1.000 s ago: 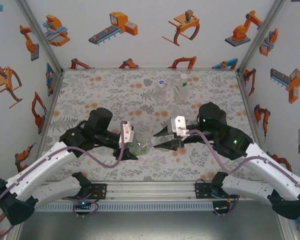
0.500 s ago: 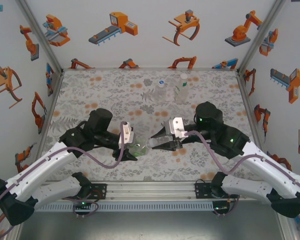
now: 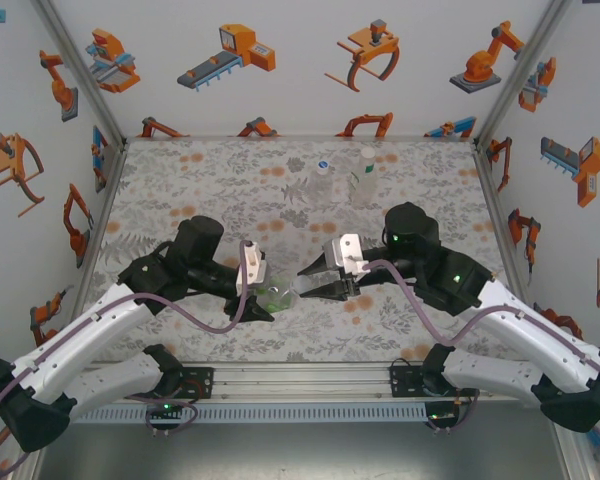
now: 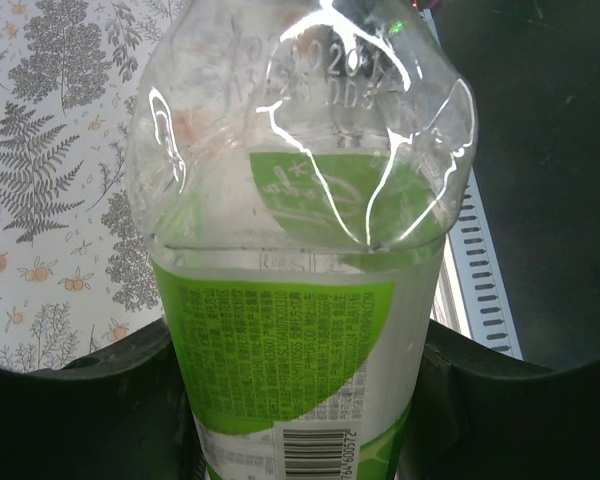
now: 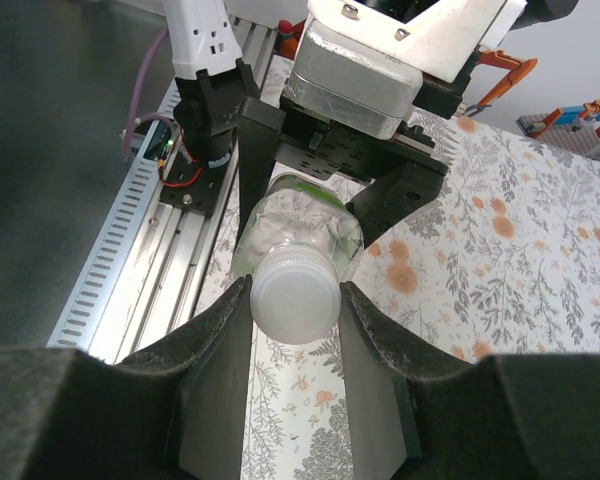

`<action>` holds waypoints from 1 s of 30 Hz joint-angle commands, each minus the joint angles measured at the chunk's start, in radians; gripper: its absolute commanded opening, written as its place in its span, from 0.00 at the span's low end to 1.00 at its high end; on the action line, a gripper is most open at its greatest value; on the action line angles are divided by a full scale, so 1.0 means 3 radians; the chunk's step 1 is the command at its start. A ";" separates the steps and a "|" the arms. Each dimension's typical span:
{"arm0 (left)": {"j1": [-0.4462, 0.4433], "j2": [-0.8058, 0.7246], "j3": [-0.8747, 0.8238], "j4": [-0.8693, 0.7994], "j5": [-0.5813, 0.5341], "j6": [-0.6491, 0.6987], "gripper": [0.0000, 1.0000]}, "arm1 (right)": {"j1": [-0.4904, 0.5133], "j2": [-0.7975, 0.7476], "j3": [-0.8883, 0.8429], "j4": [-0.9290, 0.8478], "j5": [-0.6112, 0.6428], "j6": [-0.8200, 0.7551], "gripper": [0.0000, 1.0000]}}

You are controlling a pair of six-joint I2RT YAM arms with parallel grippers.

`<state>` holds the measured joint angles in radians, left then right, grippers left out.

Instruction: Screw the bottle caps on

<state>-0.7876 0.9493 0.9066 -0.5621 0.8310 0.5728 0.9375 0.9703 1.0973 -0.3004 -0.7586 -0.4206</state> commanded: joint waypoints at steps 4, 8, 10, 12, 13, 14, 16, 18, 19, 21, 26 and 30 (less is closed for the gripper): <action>0.0021 -0.0099 -0.0030 0.0202 0.0165 -0.0046 0.00 | 0.0050 0.0041 -0.0165 0.0158 0.0154 0.0213 0.00; 0.0024 -0.0176 -0.0080 0.0285 -0.0062 -0.0058 0.00 | 0.0050 -0.0062 -0.0445 0.0716 0.0383 0.0822 0.00; 0.0024 -0.0247 -0.0123 0.0348 -0.0239 -0.0071 0.00 | 0.0055 -0.0112 -0.0603 0.1002 0.0505 0.1163 0.00; 0.0030 -0.0322 -0.0174 0.0426 -0.0339 -0.0076 0.00 | 0.0053 -0.0157 -0.0747 0.1284 0.0624 0.1517 0.00; 0.0033 -0.0351 -0.0198 0.0460 -0.0365 -0.0078 0.00 | 0.0055 -0.0178 -0.0803 0.1409 0.0682 0.1677 0.00; 0.0035 -0.0385 -0.0216 0.0493 -0.0394 -0.0085 0.00 | 0.0056 -0.0198 -0.0881 0.1565 0.0767 0.1858 0.00; 0.0037 -0.0418 -0.0248 0.0542 -0.0416 -0.0087 0.00 | 0.0060 -0.0232 -0.1032 0.1877 0.0888 0.2158 0.00; 0.0037 -0.0424 -0.0253 0.0558 -0.0424 -0.0086 0.00 | 0.0067 -0.0246 -0.1167 0.2135 0.0981 0.2382 0.00; 0.0037 -0.0417 -0.0256 0.0559 -0.0425 -0.0091 0.00 | 0.0076 -0.0249 -0.1213 0.2218 0.1055 0.2484 0.00; 0.0034 -0.0413 -0.0251 0.0564 -0.0425 -0.0094 0.00 | 0.0099 -0.0243 -0.1275 0.2311 0.1206 0.2652 0.00; 0.0038 -0.0409 -0.0261 0.0612 -0.0698 -0.0159 0.00 | 0.0136 -0.0192 -0.1310 0.2210 0.1814 0.3272 0.00; 0.0034 -0.0422 -0.0273 0.0654 -0.1068 -0.0227 0.00 | 0.0137 -0.0102 -0.1161 0.1736 0.2325 0.3954 0.00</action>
<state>-0.7673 0.8429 0.8238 -0.4530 0.5262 0.5087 0.9779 0.9096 0.7246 0.3298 -0.2470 0.5495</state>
